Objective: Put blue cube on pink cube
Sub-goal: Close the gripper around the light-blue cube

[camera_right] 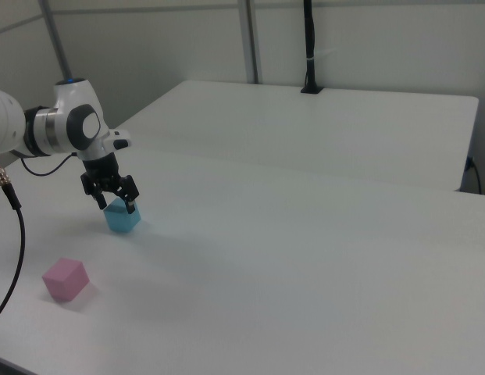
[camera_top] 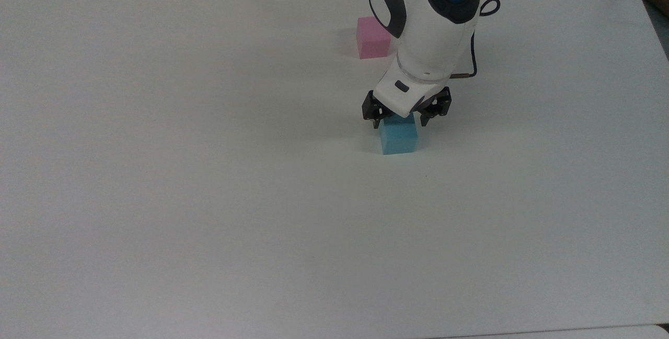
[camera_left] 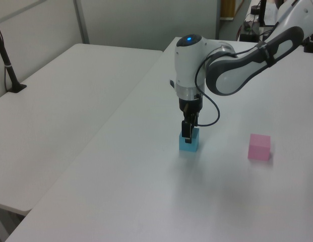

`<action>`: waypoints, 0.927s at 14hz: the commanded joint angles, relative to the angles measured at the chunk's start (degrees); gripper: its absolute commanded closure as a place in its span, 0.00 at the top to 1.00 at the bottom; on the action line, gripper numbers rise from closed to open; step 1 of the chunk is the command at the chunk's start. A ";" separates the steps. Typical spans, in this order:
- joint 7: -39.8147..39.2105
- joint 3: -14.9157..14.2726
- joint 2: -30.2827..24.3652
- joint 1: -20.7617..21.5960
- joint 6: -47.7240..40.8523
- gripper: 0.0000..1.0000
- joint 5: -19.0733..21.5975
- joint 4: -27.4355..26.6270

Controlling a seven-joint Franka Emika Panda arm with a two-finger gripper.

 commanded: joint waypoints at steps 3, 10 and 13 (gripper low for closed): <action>-1.01 -0.44 0.30 0.21 3.53 0.90 -0.86 -2.17; -3.48 -0.44 -0.14 -0.67 4.34 0.12 -0.78 -3.05; -4.26 -0.52 -3.73 -1.29 -1.68 0.13 -0.78 -1.22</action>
